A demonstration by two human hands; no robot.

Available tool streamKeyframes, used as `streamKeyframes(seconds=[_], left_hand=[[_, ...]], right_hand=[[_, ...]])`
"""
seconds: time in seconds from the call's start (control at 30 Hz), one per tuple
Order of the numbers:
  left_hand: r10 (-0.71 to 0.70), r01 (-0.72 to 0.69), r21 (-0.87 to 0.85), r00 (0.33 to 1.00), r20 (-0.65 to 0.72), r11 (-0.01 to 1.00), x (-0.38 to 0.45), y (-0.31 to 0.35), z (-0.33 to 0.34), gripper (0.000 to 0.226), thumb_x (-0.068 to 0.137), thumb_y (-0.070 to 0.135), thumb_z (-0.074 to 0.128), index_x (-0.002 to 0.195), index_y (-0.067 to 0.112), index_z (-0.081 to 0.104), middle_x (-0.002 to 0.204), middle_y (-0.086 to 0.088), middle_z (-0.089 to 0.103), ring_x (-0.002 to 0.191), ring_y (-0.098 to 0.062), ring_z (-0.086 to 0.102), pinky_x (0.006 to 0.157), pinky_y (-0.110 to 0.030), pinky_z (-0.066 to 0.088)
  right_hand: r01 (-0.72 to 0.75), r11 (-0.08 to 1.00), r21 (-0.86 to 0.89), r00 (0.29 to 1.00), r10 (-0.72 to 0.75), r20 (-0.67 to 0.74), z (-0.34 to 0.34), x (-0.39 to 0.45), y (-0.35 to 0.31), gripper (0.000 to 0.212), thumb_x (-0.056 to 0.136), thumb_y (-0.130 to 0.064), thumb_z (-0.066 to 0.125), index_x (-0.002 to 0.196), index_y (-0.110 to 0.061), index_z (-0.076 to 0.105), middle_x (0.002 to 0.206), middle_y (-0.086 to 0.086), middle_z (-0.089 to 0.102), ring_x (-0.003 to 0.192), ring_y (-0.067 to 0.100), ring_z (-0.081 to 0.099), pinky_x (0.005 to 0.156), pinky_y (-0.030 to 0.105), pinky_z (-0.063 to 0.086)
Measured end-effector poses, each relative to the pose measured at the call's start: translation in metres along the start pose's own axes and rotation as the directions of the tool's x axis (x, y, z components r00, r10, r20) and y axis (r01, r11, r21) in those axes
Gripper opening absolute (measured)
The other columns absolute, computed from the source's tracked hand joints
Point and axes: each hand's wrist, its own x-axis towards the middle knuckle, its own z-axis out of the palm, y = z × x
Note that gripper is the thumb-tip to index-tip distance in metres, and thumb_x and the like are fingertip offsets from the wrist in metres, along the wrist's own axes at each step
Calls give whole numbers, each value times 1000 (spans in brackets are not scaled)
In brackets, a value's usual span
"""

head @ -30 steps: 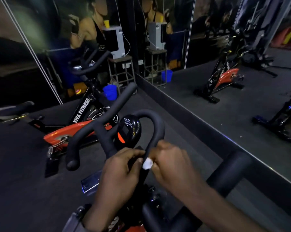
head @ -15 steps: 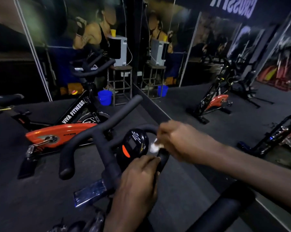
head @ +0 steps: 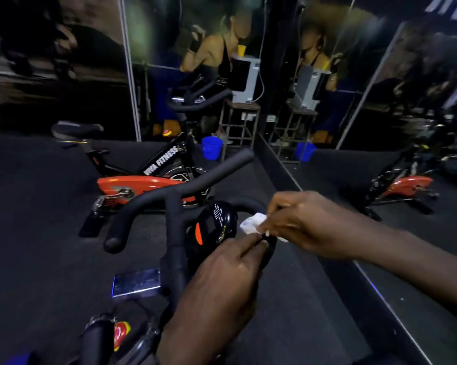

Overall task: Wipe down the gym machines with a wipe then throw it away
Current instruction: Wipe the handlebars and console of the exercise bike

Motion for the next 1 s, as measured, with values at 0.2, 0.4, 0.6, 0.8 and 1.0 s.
streamKeyframes(seconds=[0.2,0.4,0.6,0.8,1.0], left_hand=[[-11,12,22,999,-45,1000,2,-3,-6,41,70,23,69,111,24,66,116,10,68,97,-14,68,67,-28,58],[72,-66,-38,981,179,997,9,-13,-37,25,82,26,58,106,21,65,108,5,67,95,-15,66,71,-36,55],[79,-64,-57,949,306,996,21,-21,-46,35,75,13,72,110,10,72,109,-8,72,99,-23,69,79,-40,55],[134,-141,3,943,306,990,29,-23,-43,30,75,20,73,103,12,71,101,-4,71,94,-24,68,74,-42,54],[26,-35,41,978,205,999,25,-13,-32,11,84,26,55,82,17,62,83,1,65,82,-26,65,71,-40,50]], right_hand=[[-42,999,0,990,41,-137,9,46,34,15,87,-15,67,98,-19,77,91,-1,67,89,18,65,78,20,41],[33,999,-4,998,-33,-53,1,19,28,16,83,-18,72,96,-25,77,91,-9,68,83,4,62,72,11,36],[-21,996,-87,989,8,-148,9,39,33,13,82,-13,72,92,-19,77,90,1,71,84,25,68,72,21,35],[2,999,-54,988,-10,-155,7,21,26,15,80,-15,75,93,-21,77,88,-6,69,78,11,66,66,14,38],[-120,992,43,978,126,-169,14,16,20,19,82,-8,73,93,-22,77,92,-4,70,85,10,65,71,5,34]])
